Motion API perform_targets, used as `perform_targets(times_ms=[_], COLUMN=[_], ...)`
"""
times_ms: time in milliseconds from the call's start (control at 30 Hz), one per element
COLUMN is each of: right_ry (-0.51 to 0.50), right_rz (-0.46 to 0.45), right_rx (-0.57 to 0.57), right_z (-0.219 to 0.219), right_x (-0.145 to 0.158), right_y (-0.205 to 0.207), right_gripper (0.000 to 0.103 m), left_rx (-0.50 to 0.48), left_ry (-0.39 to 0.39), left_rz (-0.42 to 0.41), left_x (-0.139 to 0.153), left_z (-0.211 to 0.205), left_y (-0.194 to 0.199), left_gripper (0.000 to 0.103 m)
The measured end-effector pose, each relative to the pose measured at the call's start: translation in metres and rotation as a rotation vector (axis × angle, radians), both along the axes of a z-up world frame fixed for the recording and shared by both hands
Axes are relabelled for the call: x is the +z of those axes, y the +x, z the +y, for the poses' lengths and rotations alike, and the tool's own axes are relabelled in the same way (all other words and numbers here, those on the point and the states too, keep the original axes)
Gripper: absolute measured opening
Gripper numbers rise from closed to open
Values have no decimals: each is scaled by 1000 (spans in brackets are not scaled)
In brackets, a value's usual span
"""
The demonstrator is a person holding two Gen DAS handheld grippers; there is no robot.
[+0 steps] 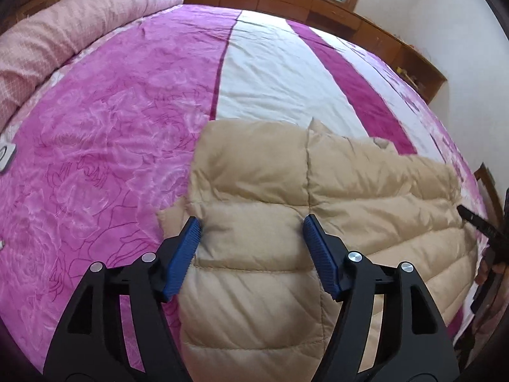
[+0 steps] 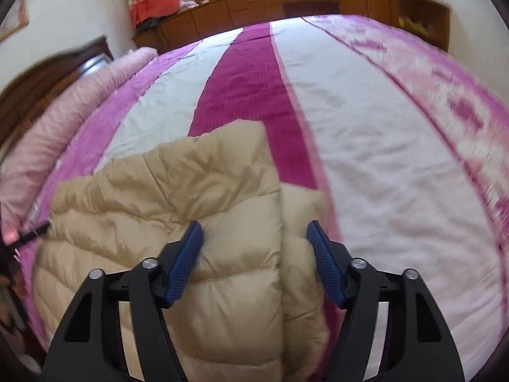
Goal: Fold large clothes
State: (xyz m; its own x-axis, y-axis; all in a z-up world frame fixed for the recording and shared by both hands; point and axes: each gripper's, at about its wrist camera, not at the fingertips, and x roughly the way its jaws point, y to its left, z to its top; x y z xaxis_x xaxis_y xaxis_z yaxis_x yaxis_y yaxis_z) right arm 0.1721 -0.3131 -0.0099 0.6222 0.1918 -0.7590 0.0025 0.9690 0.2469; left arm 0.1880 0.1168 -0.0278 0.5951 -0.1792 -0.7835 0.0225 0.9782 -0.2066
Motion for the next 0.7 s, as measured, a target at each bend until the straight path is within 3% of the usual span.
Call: perform_targets(times_ms=[33,100,200,467,700], right_ry=[40,82,33,-23,-51], right_rz=[-17,-54,-82,52,38], right_rx=[-3,1,12,-27,-39], right_z=[0,2,11,14,20], right_x=[2,10,21,-9,-14], right_y=[0,3,16,52,45], right_gripper=[33,21,18,22,47], left_rx=[-1,1,41,75,70], left_ry=[15,41,62,82,102], left_rz=[3,14,25,70,64], left_x=[-1,-3,-7,-24,-13], left_z=[-4,-8,-10,-11,-8], left_y=[2,8,24,51,41], left_gripper=[50,43,41,47,60])
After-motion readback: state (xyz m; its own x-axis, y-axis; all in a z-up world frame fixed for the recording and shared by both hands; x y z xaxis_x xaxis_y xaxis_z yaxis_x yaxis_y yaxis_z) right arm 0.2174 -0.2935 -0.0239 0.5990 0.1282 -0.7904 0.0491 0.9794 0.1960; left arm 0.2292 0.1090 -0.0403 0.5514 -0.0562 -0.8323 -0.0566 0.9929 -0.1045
